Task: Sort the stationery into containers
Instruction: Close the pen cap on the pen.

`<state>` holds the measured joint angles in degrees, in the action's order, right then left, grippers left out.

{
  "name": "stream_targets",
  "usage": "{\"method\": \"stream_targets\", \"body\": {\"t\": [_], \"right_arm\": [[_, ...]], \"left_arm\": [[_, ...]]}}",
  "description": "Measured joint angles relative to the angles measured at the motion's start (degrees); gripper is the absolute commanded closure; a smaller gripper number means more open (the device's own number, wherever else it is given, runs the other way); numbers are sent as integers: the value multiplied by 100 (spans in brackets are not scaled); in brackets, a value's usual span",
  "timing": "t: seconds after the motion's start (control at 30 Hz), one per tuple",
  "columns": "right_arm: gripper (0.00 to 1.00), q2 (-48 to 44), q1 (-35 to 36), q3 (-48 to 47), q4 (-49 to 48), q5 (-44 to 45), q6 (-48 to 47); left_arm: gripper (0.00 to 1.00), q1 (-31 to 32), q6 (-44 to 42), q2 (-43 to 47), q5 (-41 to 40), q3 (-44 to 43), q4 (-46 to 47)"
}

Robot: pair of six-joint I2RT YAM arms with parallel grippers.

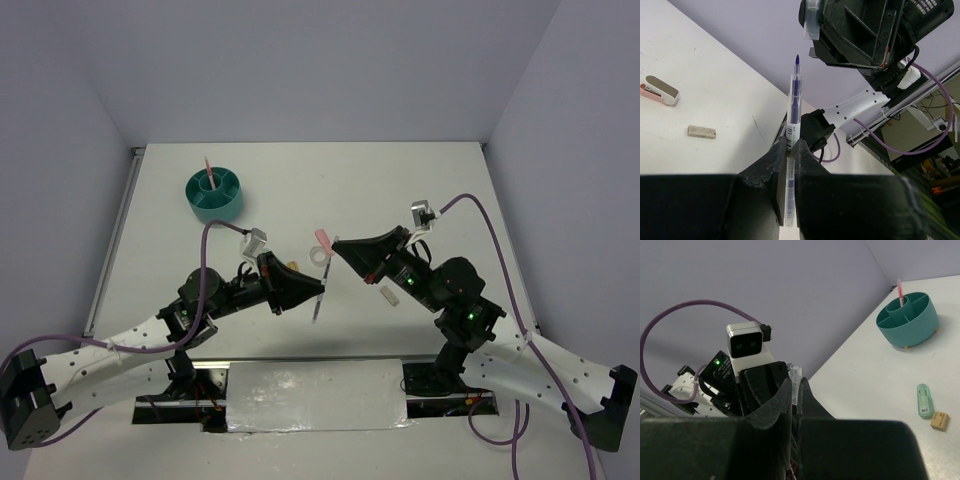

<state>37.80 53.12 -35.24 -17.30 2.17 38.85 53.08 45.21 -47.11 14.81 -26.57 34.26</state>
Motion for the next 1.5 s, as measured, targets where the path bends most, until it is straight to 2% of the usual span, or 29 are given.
{"method": "stream_targets", "body": {"t": [1.03, 1.5], "right_arm": [[100, 129, 0, 2, 9, -142, -13], [100, 188, 4, 142, -35, -592, 72]], "left_arm": [[100, 0, -28, 118, -68, 0, -39], [100, 7, -348, 313, -164, 0, -251]]}}
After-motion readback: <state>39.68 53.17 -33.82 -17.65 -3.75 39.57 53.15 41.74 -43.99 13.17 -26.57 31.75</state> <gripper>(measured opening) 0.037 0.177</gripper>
